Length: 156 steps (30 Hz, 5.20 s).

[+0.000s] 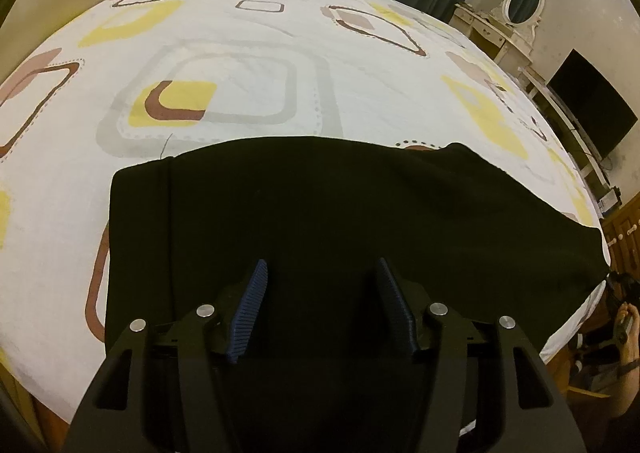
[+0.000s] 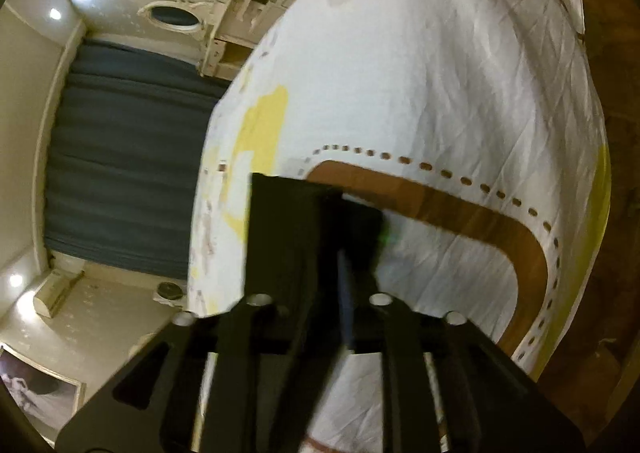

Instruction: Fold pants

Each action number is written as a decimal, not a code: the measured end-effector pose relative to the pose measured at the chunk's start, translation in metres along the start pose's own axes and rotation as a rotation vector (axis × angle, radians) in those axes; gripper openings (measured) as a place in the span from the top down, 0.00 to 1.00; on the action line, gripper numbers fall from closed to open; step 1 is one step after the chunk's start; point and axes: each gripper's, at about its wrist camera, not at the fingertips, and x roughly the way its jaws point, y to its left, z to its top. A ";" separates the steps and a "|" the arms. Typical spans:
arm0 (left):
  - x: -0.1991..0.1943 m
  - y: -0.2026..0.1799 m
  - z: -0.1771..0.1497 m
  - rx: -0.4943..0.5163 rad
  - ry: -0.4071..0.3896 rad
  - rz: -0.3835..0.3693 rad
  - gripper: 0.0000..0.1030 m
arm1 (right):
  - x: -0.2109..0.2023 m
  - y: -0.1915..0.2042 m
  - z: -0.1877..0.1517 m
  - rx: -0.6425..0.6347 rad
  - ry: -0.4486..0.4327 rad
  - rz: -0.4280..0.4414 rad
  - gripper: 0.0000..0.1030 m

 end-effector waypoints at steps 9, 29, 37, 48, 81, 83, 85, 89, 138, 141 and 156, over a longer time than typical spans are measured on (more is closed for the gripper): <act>-0.014 -0.022 -0.003 0.028 -0.021 -0.040 0.45 | 0.026 0.022 -0.072 -0.014 0.192 0.062 0.66; -0.013 -0.053 -0.013 0.073 -0.003 -0.099 0.45 | 0.068 0.065 -0.220 -0.201 0.529 0.100 0.68; -0.011 -0.062 -0.019 0.114 0.005 -0.092 0.45 | 0.047 0.067 -0.235 -0.235 0.534 0.066 0.94; 0.000 -0.055 -0.023 0.113 0.024 -0.068 0.45 | 0.052 0.059 -0.239 -0.200 0.549 0.056 0.88; 0.004 -0.047 -0.024 0.121 0.007 -0.051 0.44 | 0.043 0.110 -0.330 -0.370 0.761 0.095 0.87; 0.004 -0.048 -0.024 0.131 0.007 -0.043 0.44 | 0.028 0.125 -0.309 -0.414 0.721 0.124 0.78; 0.003 -0.050 -0.024 0.143 0.005 -0.038 0.44 | 0.012 0.140 -0.276 -0.484 0.659 0.153 0.71; 0.003 -0.051 -0.026 0.158 0.004 -0.049 0.37 | -0.008 0.143 -0.189 -0.558 0.532 0.156 0.48; 0.002 -0.051 -0.025 0.181 -0.039 0.089 0.24 | 0.031 0.124 0.033 -0.715 0.394 -0.283 0.86; 0.001 -0.049 -0.024 0.183 -0.033 0.083 0.24 | 0.023 0.156 0.013 -0.755 0.385 -0.247 0.86; -0.001 -0.058 -0.025 0.195 -0.016 0.064 0.24 | 0.008 0.264 -0.141 -0.957 0.462 -0.051 0.86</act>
